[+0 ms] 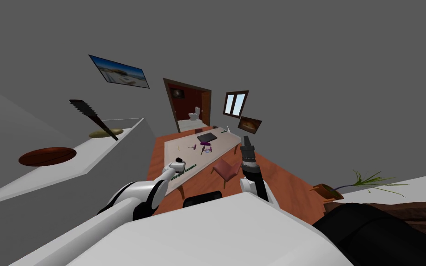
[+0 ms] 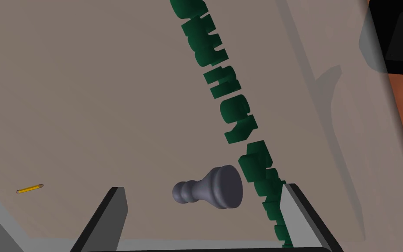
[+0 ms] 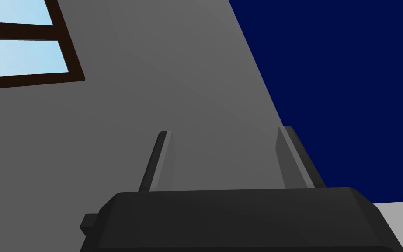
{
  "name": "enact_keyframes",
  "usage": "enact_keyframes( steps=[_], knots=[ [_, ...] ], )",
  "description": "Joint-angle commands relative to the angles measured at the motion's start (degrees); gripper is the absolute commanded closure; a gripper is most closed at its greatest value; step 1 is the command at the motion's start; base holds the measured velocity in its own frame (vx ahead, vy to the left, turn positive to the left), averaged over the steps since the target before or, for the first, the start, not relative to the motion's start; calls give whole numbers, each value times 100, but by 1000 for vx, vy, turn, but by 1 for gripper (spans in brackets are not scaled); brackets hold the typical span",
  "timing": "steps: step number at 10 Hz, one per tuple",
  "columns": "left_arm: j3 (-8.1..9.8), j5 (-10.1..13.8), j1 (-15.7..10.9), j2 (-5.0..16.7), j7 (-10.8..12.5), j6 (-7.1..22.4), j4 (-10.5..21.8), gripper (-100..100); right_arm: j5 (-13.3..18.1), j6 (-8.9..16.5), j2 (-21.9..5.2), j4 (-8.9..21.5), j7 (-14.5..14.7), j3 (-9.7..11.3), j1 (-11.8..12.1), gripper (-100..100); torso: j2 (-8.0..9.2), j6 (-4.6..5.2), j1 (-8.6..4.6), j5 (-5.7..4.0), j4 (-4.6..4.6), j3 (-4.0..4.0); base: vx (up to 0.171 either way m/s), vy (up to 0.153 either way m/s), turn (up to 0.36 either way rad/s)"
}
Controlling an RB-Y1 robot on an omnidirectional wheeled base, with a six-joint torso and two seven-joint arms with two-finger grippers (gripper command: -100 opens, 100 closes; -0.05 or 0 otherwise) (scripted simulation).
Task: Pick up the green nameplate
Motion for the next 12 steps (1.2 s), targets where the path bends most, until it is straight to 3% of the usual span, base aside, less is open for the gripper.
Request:
enact_keyframes(
  steps=[1, 3, 5, 6, 7, 11, 12],
  knots=[
    [-18, 3, 224, -12, -24, 4, -261, -100, 0, 0, 0, 0, 0, 0, 0, 0, 0, 0, 0, 0, 0, 0, 68, -3, -28],
    [-18, 3, 224, -12, -24, 4, -261, -100, 0, 0, 0, 0, 0, 0, 0, 0, 0, -1, 4, 0, 0, -1, 24, -1, 6],
    [-31, 20, 375, 13, -25, -193, -207, -100, 0, 0, 0, 0, 0, 0, 0, 0, 8, -1, 3, 0, 1, 4, 39, -4, -33],
    [-23, 7, 242, 13, -4, -197, -51, -100, 0, 0, 0, 0, 0, 0, 0, 0, -2, -1, 3, 0, -1, -1, 29, 0, -7],
    [-24, 5, 242, 13, 6, -239, -29, 100, 0, 0, 0, 0, 0, 0, 0, 0, 3, -1, 4, 0, 0, 1, 0, 0, 0],
    [-27, 3, 240, 13, 2, -237, -32, 100, 0, 0, 0, 0, 0, 0, 0, 0, 13, -3, 5, 2, 2, 6, 0, 0, 0],
    [-26, 4, 241, 13, 3, -237, -32, 0, 0, 0, 0, 0, 0, 0, 0, 0, 14, -2, 5, 1, 2, 7, 0, 0, 0]
  ],
)
